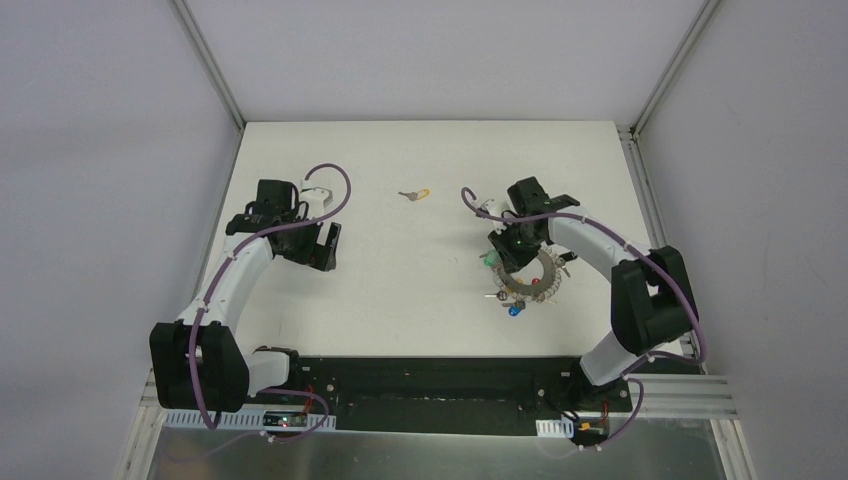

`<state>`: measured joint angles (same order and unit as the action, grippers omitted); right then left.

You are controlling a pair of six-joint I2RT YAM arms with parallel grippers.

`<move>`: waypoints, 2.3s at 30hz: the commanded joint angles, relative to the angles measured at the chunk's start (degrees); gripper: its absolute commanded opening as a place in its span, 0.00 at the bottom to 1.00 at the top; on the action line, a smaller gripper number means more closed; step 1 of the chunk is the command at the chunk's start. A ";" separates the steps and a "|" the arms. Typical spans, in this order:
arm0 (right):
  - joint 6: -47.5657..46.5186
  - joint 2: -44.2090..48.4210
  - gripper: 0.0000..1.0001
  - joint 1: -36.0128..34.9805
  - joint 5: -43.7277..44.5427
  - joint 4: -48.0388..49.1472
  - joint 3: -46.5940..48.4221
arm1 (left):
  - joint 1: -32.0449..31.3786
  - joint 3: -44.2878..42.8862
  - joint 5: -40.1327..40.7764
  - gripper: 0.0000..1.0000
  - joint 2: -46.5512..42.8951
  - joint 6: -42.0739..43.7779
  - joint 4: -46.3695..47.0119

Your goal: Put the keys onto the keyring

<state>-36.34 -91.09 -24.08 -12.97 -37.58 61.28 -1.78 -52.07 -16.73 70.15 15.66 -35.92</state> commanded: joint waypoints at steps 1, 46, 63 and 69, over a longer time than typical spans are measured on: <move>1.46 5.10 0.43 0.46 0.61 -2.32 -2.25 | 0.29 -2.30 -2.21 0.91 0.61 0.48 -1.03; -3.84 -15.78 0.24 23.10 -4.07 -6.80 14.87 | 0.29 -3.83 -3.65 0.91 4.03 0.20 -2.82; -5.04 -16.30 0.22 23.89 -7.92 -8.10 15.21 | 0.29 -4.04 -3.24 0.90 4.03 0.63 -3.27; -6.48 -14.68 0.08 23.89 -6.11 -9.00 12.83 | 0.29 -4.09 -2.98 0.90 3.97 0.69 -3.19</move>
<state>-40.80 -107.18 -0.49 -18.96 -44.31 74.46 -1.78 -54.19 -19.27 73.93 15.66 -38.04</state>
